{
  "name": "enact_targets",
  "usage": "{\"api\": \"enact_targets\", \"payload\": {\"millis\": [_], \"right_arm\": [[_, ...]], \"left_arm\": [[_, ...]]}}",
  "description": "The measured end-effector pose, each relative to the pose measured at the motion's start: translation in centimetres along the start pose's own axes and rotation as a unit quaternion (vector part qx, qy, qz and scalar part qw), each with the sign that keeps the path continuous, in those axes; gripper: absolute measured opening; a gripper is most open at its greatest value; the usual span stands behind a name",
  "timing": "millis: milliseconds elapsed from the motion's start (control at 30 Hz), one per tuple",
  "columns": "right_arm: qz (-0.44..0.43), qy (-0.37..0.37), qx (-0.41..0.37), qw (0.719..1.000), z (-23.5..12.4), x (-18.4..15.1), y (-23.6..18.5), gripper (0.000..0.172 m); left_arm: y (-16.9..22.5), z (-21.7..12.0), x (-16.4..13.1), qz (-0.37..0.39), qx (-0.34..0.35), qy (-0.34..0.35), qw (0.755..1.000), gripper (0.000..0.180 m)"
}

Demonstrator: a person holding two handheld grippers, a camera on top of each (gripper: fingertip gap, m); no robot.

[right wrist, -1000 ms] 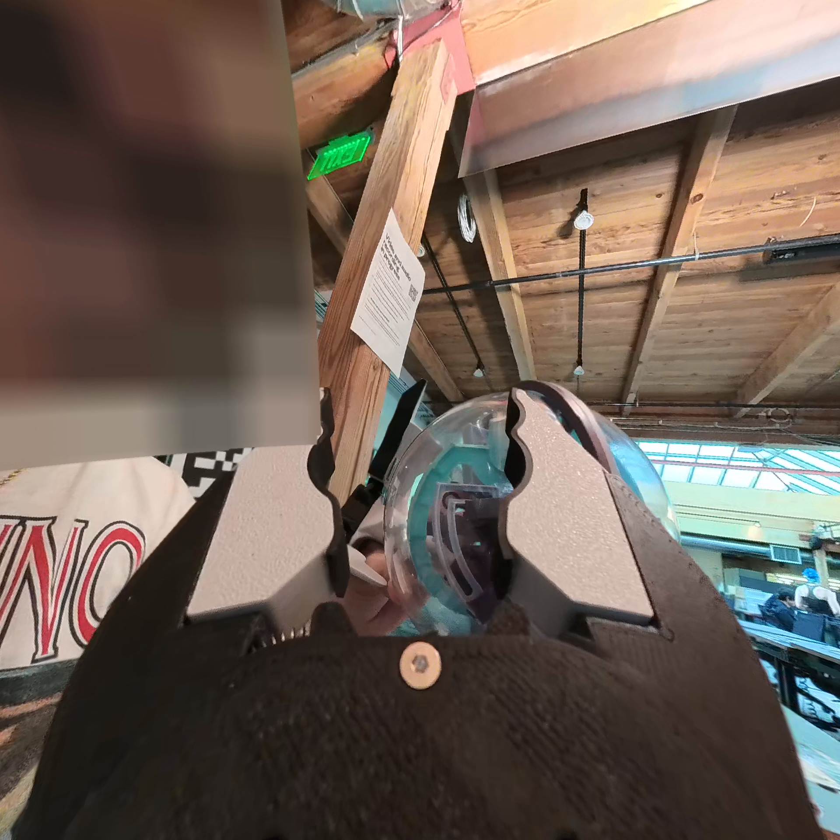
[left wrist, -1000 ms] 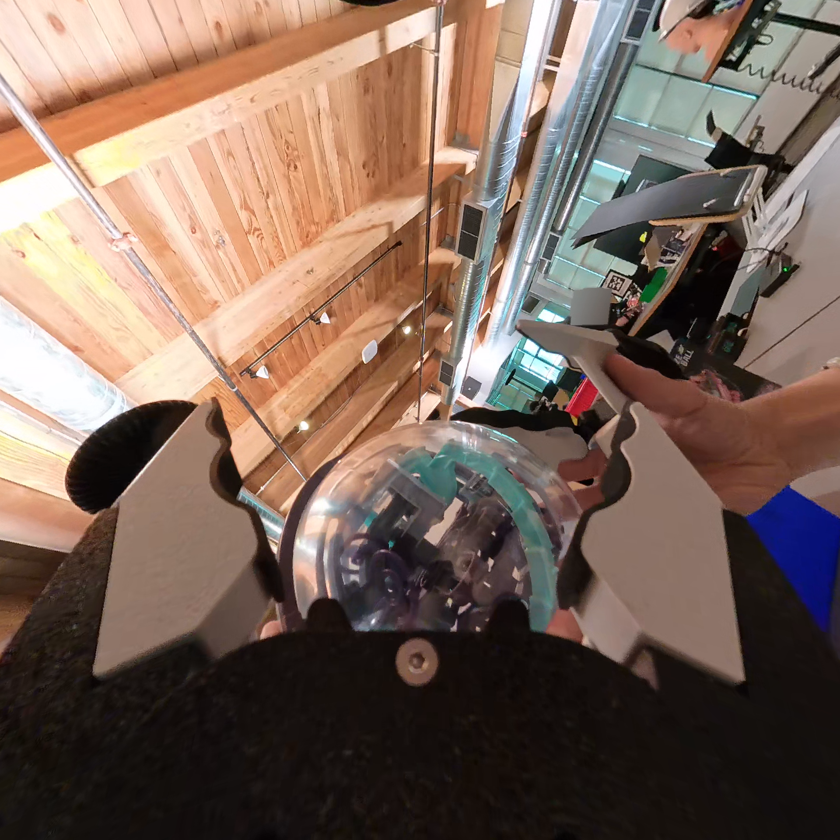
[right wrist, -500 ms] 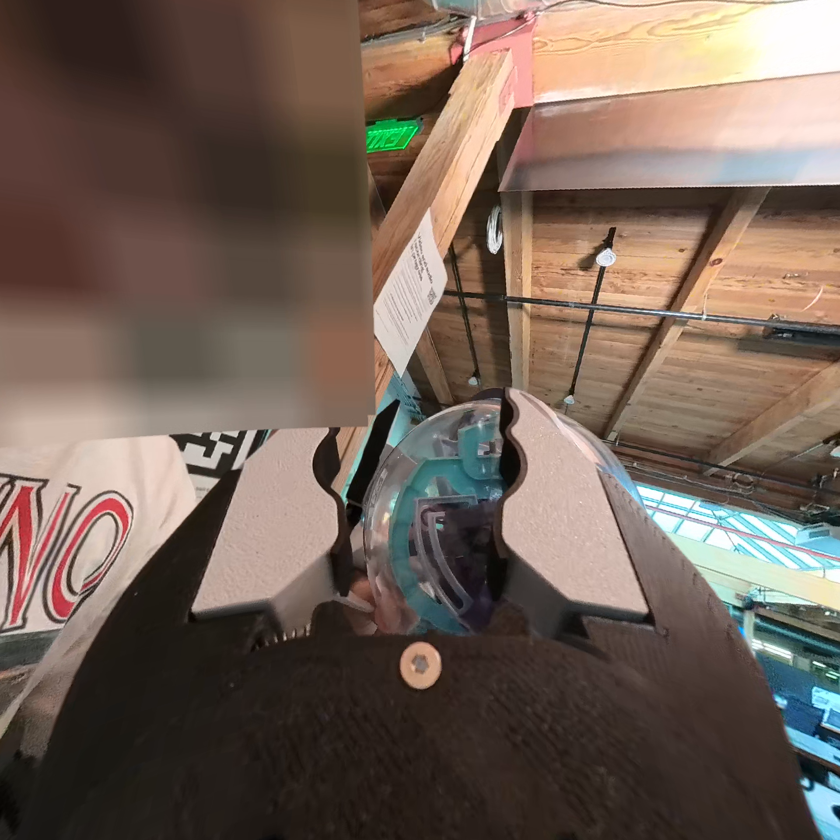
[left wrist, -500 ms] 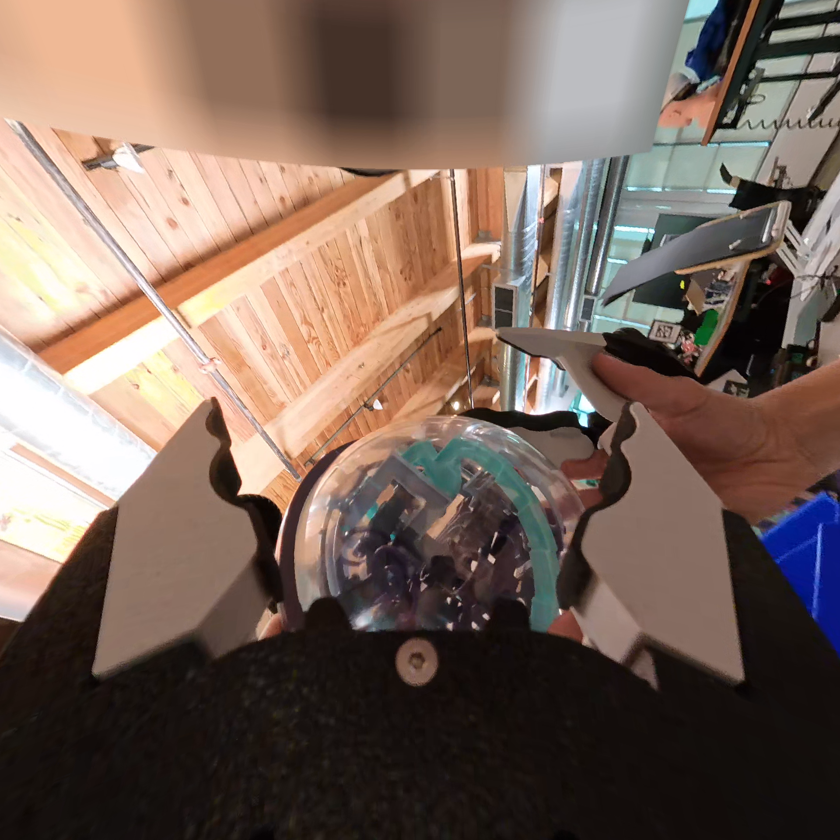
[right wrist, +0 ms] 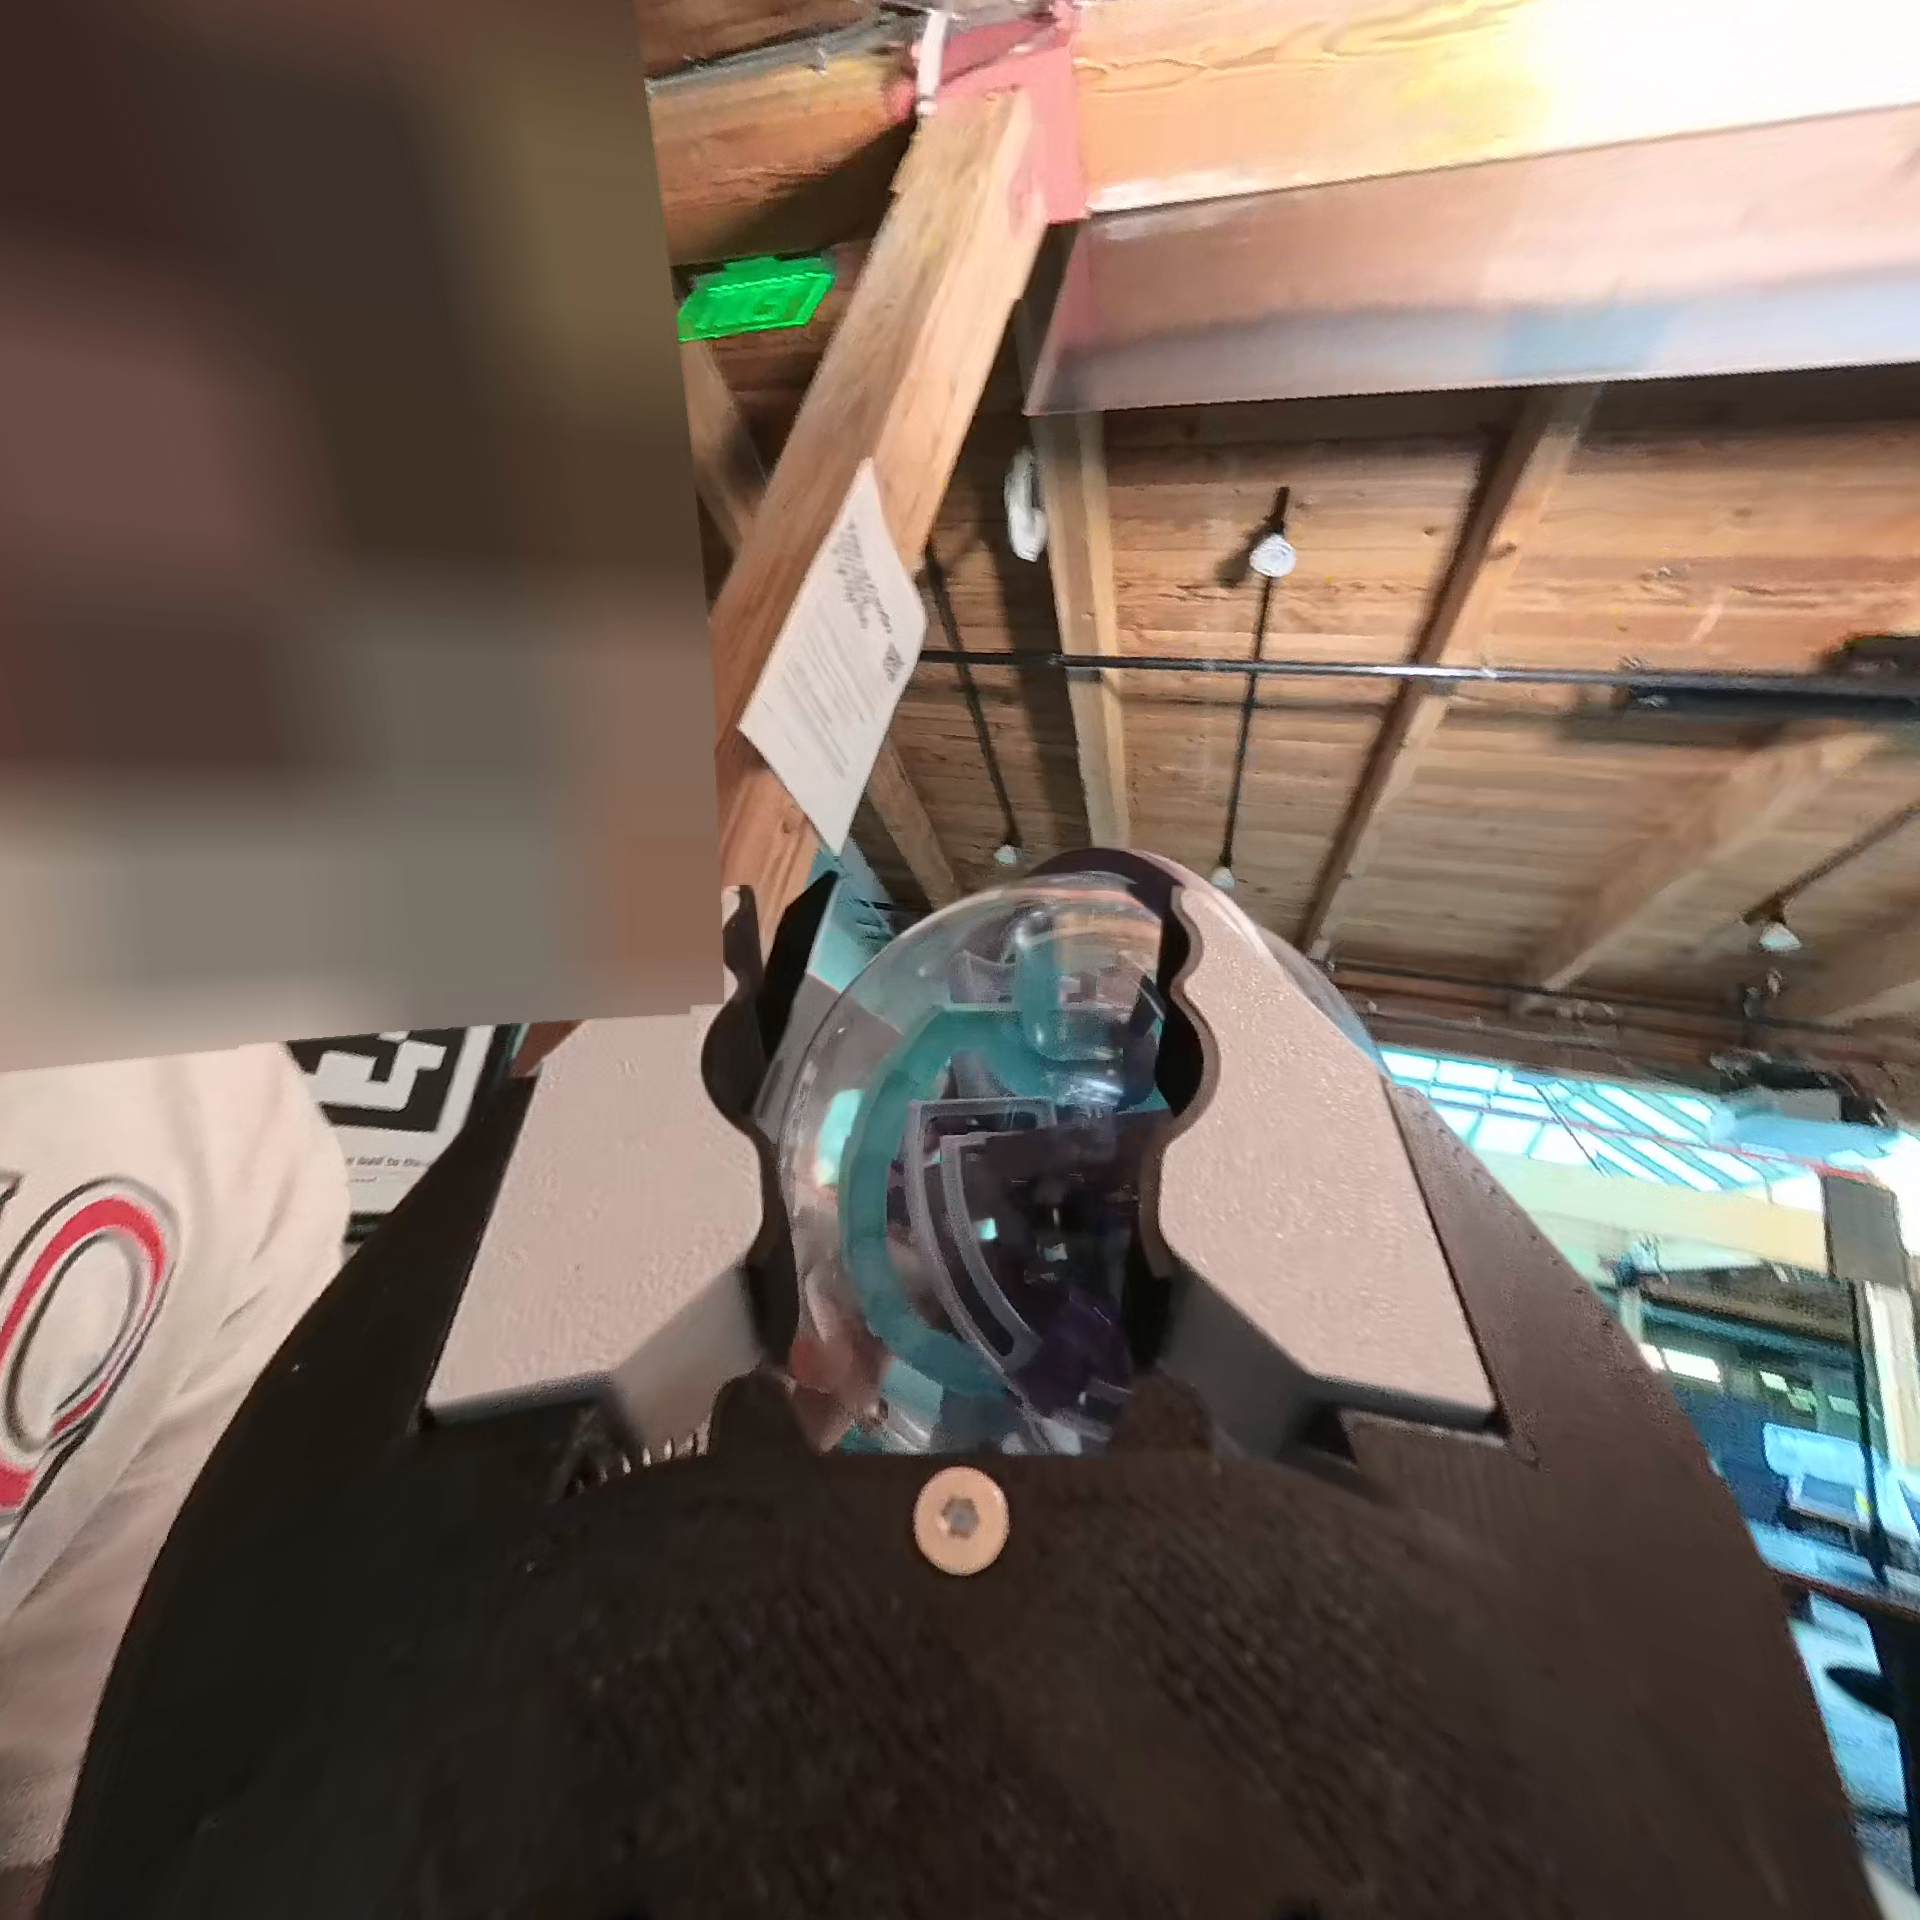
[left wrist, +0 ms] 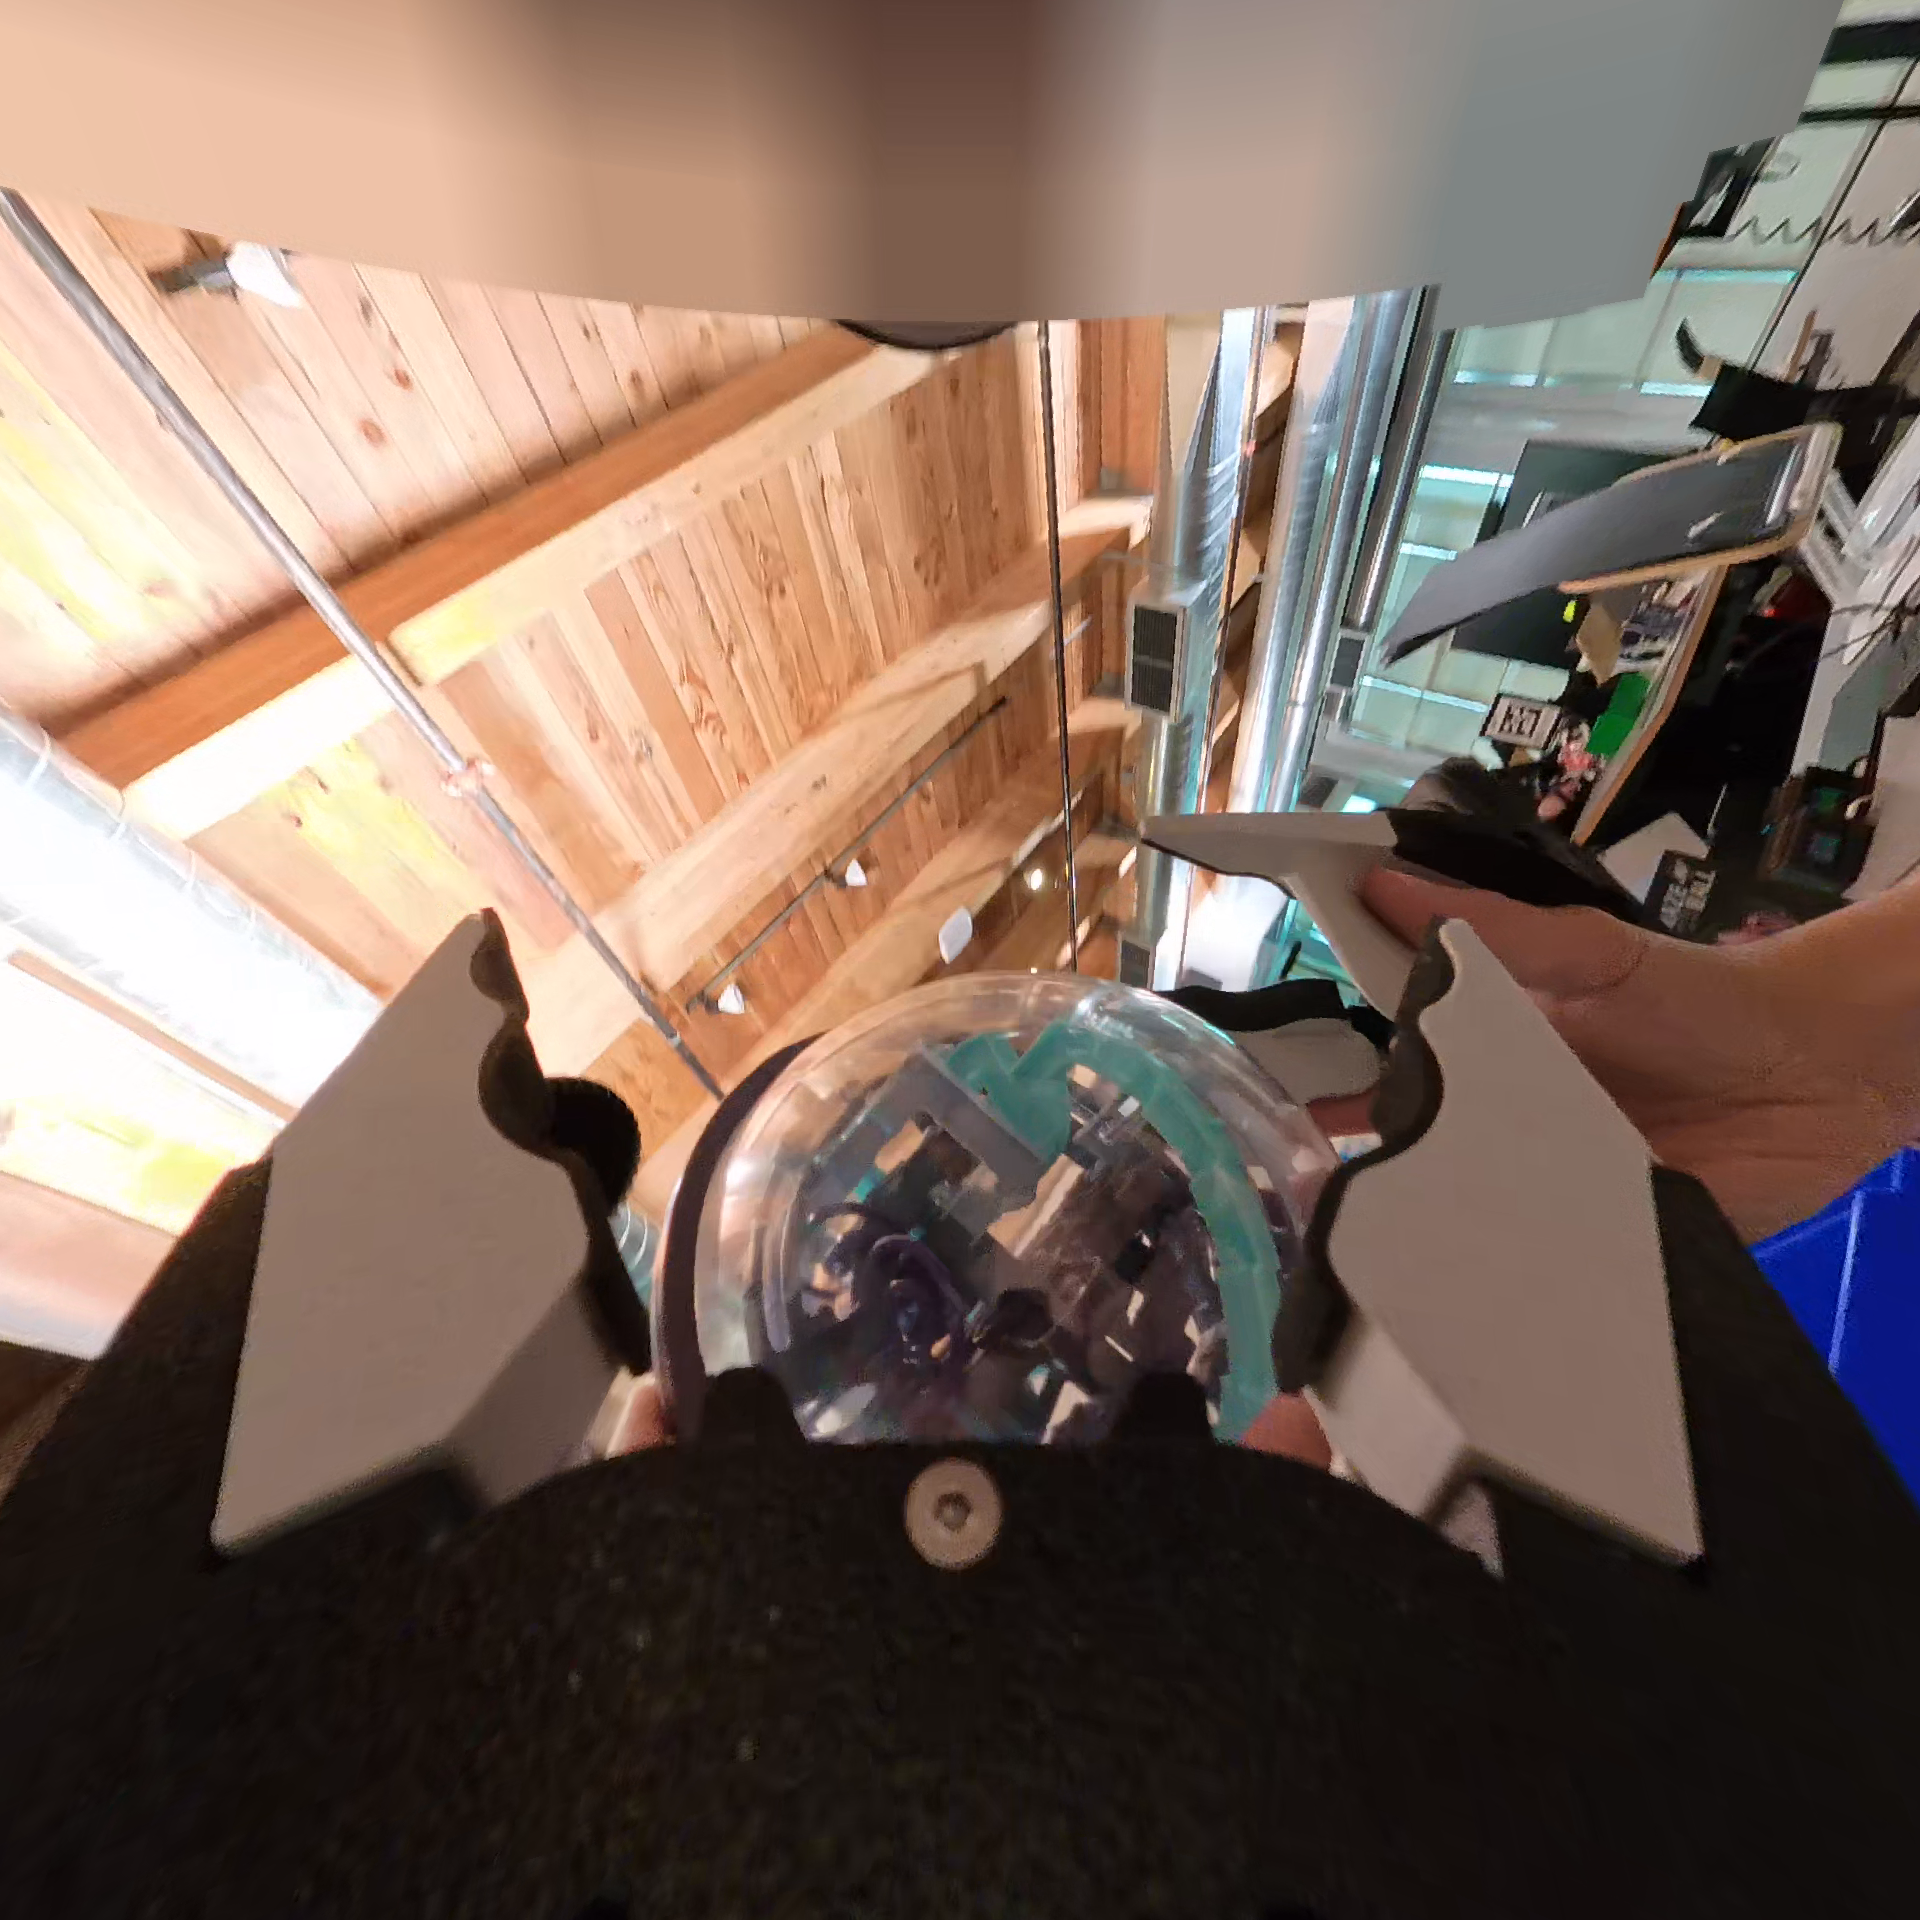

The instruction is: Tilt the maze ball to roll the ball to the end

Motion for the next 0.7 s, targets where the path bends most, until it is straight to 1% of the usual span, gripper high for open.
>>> {"api": "enact_targets", "payload": {"millis": [33,67,100,133,167,200,233,267,333,400,433,467,500,567,700], "right_arm": [[0.013,0.0,-0.036,0.999,0.1,-0.1,0.7,0.069],[0.029,-0.023,-0.101,0.994,0.1,-0.5,1.9,0.066],[0.043,-0.078,-0.166,0.982,-0.2,-1.7,3.5,0.072],[0.067,-0.123,-0.223,0.965,-1.1,-3.3,5.1,0.09],[0.101,-0.129,-0.259,0.952,-2.0,-4.6,6.2,0.097],[0.123,-0.11,-0.284,0.944,-2.7,-5.1,6.9,0.093],[0.139,-0.094,-0.289,0.943,-3.0,-5.1,7.1,0.086],[0.154,-0.091,-0.273,0.945,-2.9,-4.8,7.0,0.08],[0.171,-0.097,-0.239,0.951,-2.4,-4.0,6.7,0.063],[0.164,-0.103,-0.236,0.952,-2.3,-3.6,6.6,0.064],[0.157,-0.107,-0.239,0.952,-2.3,-3.7,6.6,0.064],[0.149,-0.113,-0.242,0.952,-2.3,-3.8,6.6,0.064],[0.138,-0.115,-0.25,0.952,-2.4,-4.0,6.6,0.068],[0.122,-0.111,-0.26,0.951,-2.6,-4.0,6.8,0.071],[0.122,-0.092,-0.241,0.958,-2.5,-3.5,6.5,0.068]], "left_arm": [[-0.1,0.2,-0.2,-0.01,-0.004,-0.021,1.0,0.157],[-0.2,0.5,-1.0,-0.052,-0.013,-0.064,0.997,0.156],[0.0,0.7,-2.9,-0.114,-0.023,-0.133,0.984,0.156],[1.0,0.5,-5.2,-0.178,-0.042,-0.198,0.963,0.157],[2.4,-0.1,-7.3,-0.228,-0.074,-0.245,0.939,0.157],[3.1,-0.7,-8.6,-0.263,-0.092,-0.262,0.924,0.156],[3.0,-1.2,-9.2,-0.283,-0.09,-0.251,0.921,0.156],[2.7,-1.7,-9.5,-0.299,-0.078,-0.238,0.921,0.156],[2.1,-2.3,-10.2,-0.343,-0.041,-0.233,0.909,0.156],[2.1,-2.6,-10.6,-0.366,-0.023,-0.23,0.902,0.156],[2.2,-2.6,-10.7,-0.366,-0.021,-0.226,0.902,0.156],[2.4,-2.6,-10.7,-0.36,-0.023,-0.219,0.906,0.156],[2.6,-2.5,-10.6,-0.35,-0.027,-0.214,0.911,0.156],[2.9,-2.3,-10.4,-0.333,-0.036,-0.209,0.919,0.156],[2.5,-1.9,-9.7,-0.308,-0.033,-0.2,0.93,0.156]]}}
Point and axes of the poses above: each gripper's, where its closed fingertips meet, z out along the fingers, x out of its top, y = z × x across the jaws, the point moved 8 cm from there along -z, back along the fingers, and after that the axes turned 15 degrees about z, right-handed, at the moved point
